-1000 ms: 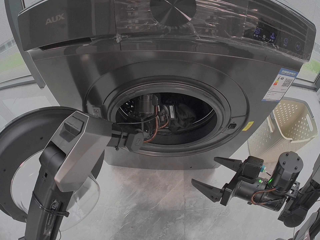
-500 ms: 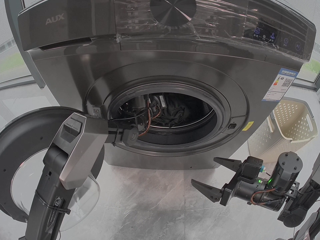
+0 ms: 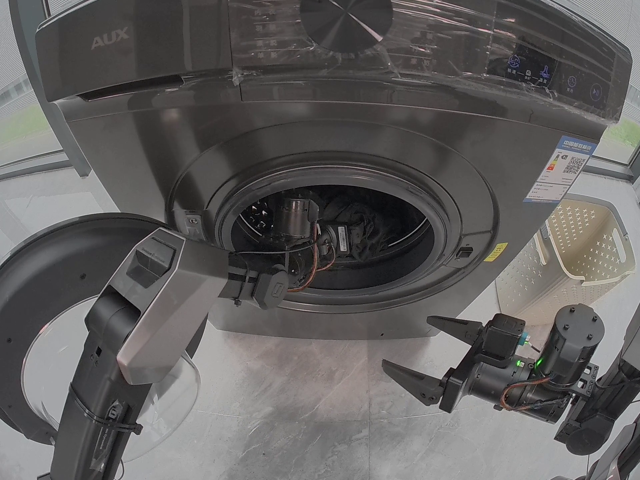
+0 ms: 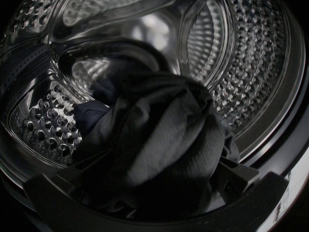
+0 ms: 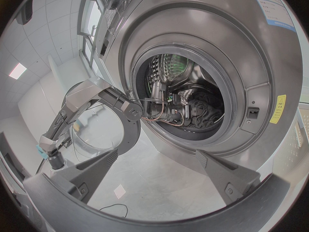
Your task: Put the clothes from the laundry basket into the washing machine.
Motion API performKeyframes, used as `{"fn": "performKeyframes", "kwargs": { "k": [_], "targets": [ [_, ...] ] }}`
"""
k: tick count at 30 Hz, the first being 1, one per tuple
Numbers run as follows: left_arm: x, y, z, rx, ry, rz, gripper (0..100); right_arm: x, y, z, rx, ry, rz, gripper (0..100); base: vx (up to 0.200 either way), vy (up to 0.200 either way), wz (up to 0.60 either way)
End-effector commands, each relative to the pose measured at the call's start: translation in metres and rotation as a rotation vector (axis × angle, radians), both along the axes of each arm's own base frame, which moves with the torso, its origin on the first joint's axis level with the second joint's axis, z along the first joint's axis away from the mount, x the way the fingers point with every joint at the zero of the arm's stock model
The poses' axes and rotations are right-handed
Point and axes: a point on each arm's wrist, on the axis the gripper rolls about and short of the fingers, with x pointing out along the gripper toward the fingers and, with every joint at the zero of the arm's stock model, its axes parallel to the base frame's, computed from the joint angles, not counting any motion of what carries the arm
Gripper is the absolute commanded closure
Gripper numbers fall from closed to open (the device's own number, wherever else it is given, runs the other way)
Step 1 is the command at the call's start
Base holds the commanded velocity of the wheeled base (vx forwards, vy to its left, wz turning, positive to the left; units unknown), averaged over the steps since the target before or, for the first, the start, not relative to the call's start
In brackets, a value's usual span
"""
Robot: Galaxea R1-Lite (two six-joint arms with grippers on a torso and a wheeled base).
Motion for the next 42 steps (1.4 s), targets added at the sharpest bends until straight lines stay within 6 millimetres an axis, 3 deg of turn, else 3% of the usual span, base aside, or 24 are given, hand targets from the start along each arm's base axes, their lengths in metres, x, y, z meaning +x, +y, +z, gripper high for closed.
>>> {"fn": "performKeyframes", "kwargs": {
  "k": [1,9,20,30,31,36,42],
  "targets": [
    [0.000,-0.003,-0.026,0.060,0.033,-0.018,100,0.000,0.000,-0.001,-0.003,0.004,0.001,0,0.000,0.000,0.00],
    [0.017,-0.005,-0.020,0.016,-0.027,0.006,100,0.001,0.001,-0.002,-0.006,0.007,0.003,0,0.000,0.000,0.00],
    [0.034,0.027,0.001,-0.108,-0.113,0.144,100,0.001,0.002,-0.002,-0.007,0.006,0.003,0,0.000,0.000,0.00],
    [0.024,0.011,0.014,-0.169,-0.149,0.091,100,0.001,0.002,-0.004,-0.010,0.012,0.005,0,0.000,0.000,0.00],
    [0.020,0.006,0.019,-0.202,-0.142,0.064,0,0.001,0.002,-0.004,-0.010,0.012,0.005,0,0.000,0.000,0.00],
    [0.010,-0.010,0.023,-0.239,-0.129,0.009,0,0.001,0.001,-0.004,-0.010,0.012,0.003,0,0.000,0.000,0.00],
    [0.008,-0.015,0.019,-0.225,-0.131,0.013,0,0.002,0.002,-0.003,-0.008,0.010,0.003,0,0.000,0.000,0.00]
  ]
}}
